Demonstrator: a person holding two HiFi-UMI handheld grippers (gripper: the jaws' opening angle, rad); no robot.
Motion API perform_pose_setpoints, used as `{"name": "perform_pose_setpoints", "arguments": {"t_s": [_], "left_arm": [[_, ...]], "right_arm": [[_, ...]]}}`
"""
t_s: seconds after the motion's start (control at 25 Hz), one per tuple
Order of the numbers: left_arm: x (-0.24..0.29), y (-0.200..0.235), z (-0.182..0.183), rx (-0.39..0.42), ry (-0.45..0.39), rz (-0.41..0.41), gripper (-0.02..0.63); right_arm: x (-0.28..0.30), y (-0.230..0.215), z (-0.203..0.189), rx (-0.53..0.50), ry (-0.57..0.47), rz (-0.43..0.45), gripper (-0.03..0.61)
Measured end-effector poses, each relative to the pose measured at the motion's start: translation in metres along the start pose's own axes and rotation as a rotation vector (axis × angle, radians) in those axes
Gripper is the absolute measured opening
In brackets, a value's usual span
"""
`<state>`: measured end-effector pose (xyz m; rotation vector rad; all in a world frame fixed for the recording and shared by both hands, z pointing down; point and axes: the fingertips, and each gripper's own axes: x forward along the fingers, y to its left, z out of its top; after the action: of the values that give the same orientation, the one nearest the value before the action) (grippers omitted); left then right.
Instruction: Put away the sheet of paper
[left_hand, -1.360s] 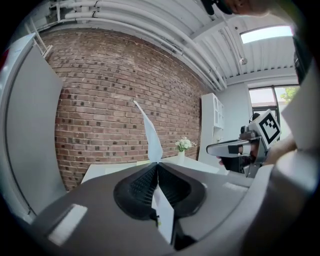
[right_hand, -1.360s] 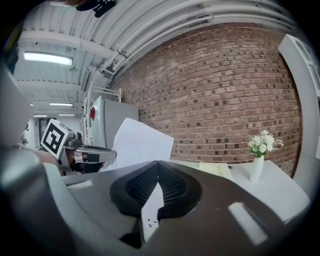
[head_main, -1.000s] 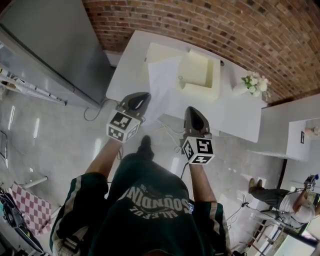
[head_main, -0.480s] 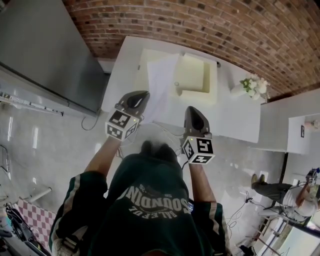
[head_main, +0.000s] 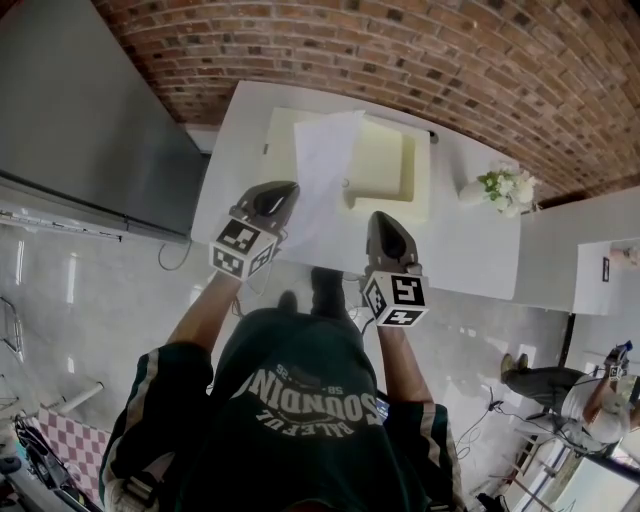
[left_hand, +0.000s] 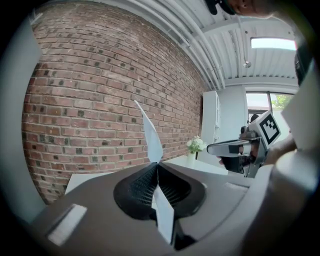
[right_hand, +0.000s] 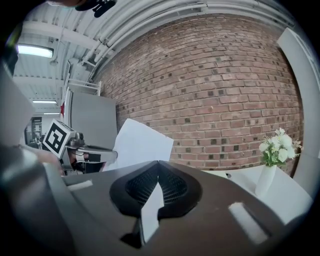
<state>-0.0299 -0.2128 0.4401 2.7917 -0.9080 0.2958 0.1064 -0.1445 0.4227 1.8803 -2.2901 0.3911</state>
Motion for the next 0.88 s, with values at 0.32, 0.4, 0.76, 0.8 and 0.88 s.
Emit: {"name": "perform_pose_setpoints", "arguments": {"t_s": [0.32,0.4,0.76,0.8,0.88], "left_arm": [[0.057,0.027,-0.002,-0.028,0.031,-0.003,0.012],[0.067,0.033,-0.006,-0.042,0.044,-0.006,0.012],[0.11,0.053,-0.036,-0.149,0.1,-0.024,0.012],[0.114,0.055,-0.041,-0.163,0.108,-0.027,0.012],[0.122,0.058,-0.048,-0.184,0.122,-0.032,0.012]], "right_arm": [[0.052,-0.045,0.0,0.003,0.047,0.009,-0.002],[0.061,-0.052,-0.005,0.012,0.067,0.012,-0.002],[0.091,-0.078,-0.025,0.042,0.139,0.004,-0.002],[0.092,-0.08,-0.028,0.046,0.146,0.002,-0.002],[0.096,-0.084,-0.032,0.055,0.158,0.001,-0.002]]}}
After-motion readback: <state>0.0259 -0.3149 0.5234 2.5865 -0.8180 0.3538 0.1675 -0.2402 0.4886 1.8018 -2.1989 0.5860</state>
